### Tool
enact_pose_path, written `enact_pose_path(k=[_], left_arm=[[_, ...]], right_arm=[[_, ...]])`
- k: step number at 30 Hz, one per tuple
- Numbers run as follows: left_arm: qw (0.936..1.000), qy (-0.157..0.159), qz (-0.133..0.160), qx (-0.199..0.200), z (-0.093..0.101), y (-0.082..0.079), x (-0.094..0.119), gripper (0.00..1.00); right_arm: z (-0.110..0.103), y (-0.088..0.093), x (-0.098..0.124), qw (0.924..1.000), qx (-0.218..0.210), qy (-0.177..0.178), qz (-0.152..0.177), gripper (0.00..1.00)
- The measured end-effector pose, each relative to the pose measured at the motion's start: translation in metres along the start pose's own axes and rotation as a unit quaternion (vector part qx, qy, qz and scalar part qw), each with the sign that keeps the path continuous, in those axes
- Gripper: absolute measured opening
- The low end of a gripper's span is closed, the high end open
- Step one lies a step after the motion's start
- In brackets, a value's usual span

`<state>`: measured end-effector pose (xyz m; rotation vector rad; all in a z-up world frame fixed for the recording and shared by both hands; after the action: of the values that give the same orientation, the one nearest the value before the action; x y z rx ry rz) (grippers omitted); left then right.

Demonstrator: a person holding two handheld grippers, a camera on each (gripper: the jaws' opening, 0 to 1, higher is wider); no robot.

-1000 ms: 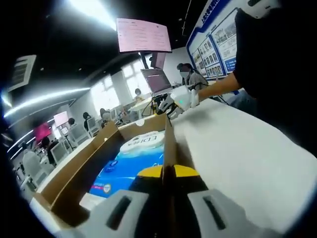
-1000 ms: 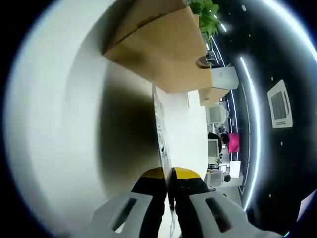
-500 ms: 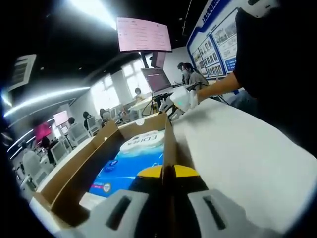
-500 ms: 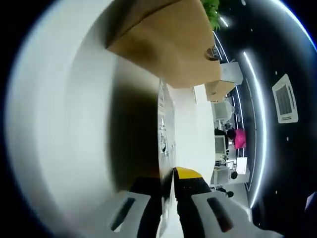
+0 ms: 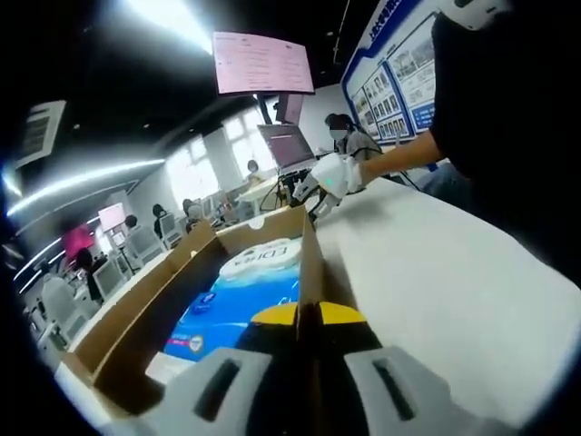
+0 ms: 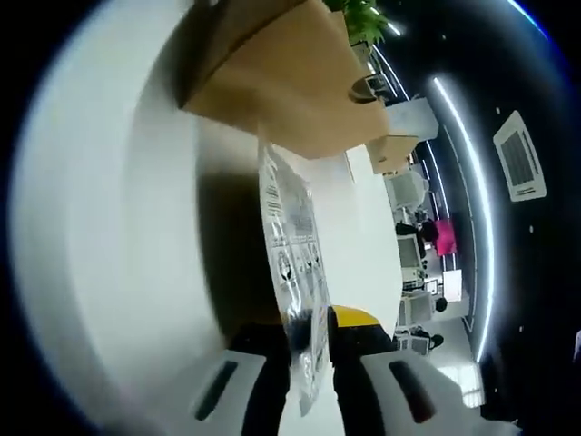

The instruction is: Operate the shoe box by opening the lid, removing the specified soft item, and placing it in the target area until the item is outside and the box remains undamaged.

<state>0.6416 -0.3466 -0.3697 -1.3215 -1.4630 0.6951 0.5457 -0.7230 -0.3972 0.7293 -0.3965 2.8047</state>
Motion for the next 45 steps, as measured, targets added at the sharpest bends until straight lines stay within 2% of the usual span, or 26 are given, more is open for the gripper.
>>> enact_pose_path(k=[3,7,11,13,18,21,32,36,39,41,45], left_arm=[[1.0,-0.001,0.0,-0.001,0.0,0.0,0.0,0.06],[1.0,-0.002,0.0,-0.002,0.0,0.0,0.0,0.06],[1.0,-0.002,-0.001,-0.002,0.0,0.0,0.0,0.06],[1.0,-0.002,-0.001,-0.003,0.0,0.0,0.0,0.06],[1.0,-0.003,-0.001,-0.004,0.0,0.0,0.0,0.06],[1.0,-0.003,-0.001,-0.005,0.0,0.0,0.0,0.06],[1.0,-0.004,-0.002,-0.007,0.0,0.001,0.0,0.06],[1.0,-0.004,-0.002,-0.007,0.0,0.001,0.0,0.06],[1.0,-0.004,-0.002,-0.008,0.0,0.001,0.0,0.06],[0.9999,-0.005,-0.003,-0.009,0.0,0.001,0.0,0.06],[0.9999,-0.005,-0.003,-0.011,0.0,0.001,0.0,0.06]], right_arm=[[-0.003,0.001,0.003,1.0,-0.005,-0.002,-0.005,0.14],[-0.002,0.002,0.007,0.9994,-0.032,-0.003,-0.009,0.16],[-0.002,0.002,0.011,0.9994,-0.031,-0.002,-0.012,0.17],[-0.002,0.003,0.014,0.9987,-0.048,-0.009,-0.012,0.19],[0.002,0.004,0.01,0.9982,-0.058,-0.009,-0.015,0.2],[0.004,0.007,0.007,0.9958,-0.087,-0.017,-0.022,0.21],[0.006,0.008,0.03,0.9916,-0.123,-0.031,-0.028,0.24],[0.007,0.006,0.027,0.9814,-0.185,-0.048,-0.018,0.26],[0.009,0.007,0.022,0.9808,-0.186,-0.054,-0.022,0.29],[0.005,0.008,0.02,0.9736,-0.216,-0.069,-0.026,0.3],[0.003,0.005,0.029,0.9709,-0.224,-0.079,-0.028,0.31]])
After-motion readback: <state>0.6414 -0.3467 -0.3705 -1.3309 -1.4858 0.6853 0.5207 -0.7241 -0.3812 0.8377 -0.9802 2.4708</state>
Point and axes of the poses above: the point that each gripper's makers call its tool centre point, and the gripper's own axes: x roughly backward along the fingers, z roughly to its right, y roughly out of its underside, the point moved 10 cm from there along x, roughly backward along the fingers, and after that the axes turned 1 degree about -x, right-handed, at the moved point
